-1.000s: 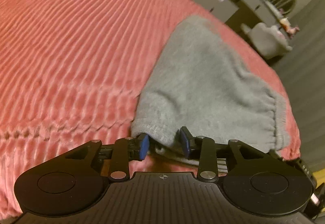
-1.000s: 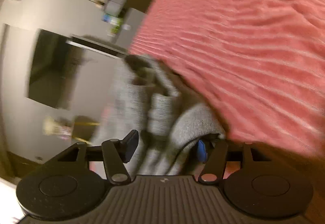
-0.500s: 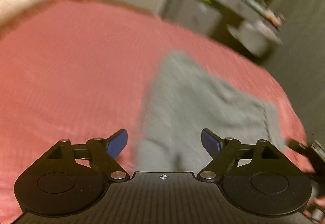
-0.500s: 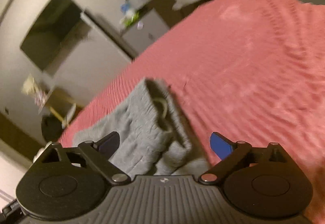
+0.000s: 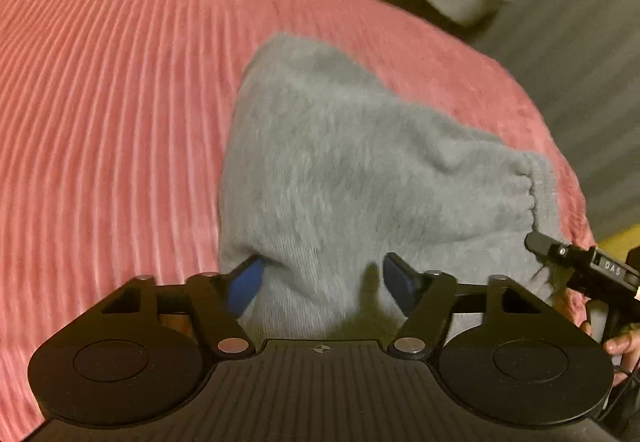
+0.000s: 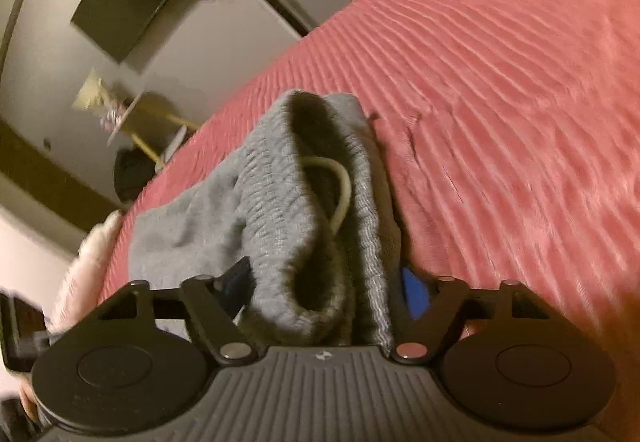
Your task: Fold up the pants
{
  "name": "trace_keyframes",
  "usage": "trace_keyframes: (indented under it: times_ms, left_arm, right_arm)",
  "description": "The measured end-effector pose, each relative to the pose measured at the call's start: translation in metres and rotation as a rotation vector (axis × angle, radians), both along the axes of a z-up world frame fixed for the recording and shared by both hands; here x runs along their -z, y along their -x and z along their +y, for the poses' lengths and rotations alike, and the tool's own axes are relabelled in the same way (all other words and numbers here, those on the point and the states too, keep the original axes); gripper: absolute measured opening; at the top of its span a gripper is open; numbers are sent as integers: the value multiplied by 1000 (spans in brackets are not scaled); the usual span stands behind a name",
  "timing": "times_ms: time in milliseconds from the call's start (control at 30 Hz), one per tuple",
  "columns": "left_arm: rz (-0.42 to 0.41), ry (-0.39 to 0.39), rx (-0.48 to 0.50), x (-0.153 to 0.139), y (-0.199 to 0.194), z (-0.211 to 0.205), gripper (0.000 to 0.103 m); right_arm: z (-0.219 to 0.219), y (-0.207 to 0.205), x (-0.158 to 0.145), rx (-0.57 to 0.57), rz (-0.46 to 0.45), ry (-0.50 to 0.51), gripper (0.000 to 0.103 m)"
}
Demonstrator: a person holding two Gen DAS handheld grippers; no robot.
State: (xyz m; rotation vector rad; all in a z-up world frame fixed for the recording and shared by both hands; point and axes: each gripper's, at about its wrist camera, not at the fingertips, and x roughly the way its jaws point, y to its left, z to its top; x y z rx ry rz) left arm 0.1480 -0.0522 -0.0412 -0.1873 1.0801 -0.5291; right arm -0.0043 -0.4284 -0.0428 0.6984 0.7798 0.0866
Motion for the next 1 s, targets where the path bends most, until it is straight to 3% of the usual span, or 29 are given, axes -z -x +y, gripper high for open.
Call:
trace_keyframes:
  times_ms: [67,233,400,567,700,800,900,1000]
  left_arm:
    - [9,-1,6,5,-8,7,46]
    - [54,58,-13,14,-18,24,45]
    - [65,106,-56,14,-21,34,47]
    - [50,100,-75,8,-18,46,48]
    - [-18,57,-89,-2,-13,53,60]
    - [44,114,-69,8,-17,54,61]
    - [99,132,-6,22,-23,41,81]
    - [131,150,3,25,-28,31,81]
  right_arm:
    - [0,0,-1,-46,-25,10,68]
    - [-21,-15,18,-75,-9,-110,80]
    - [-15,-24,17,-117,18,-69,95]
    - [-7,-24,18,-122,18,-23,94]
    - [-7,-24,21,-113,13,-20,92]
    - [-4,-28,24,-103,17,-27,93]
    - [-4,-26,25,-97,18,-27,93]
    - [3,-26,20,-83,31,18,89]
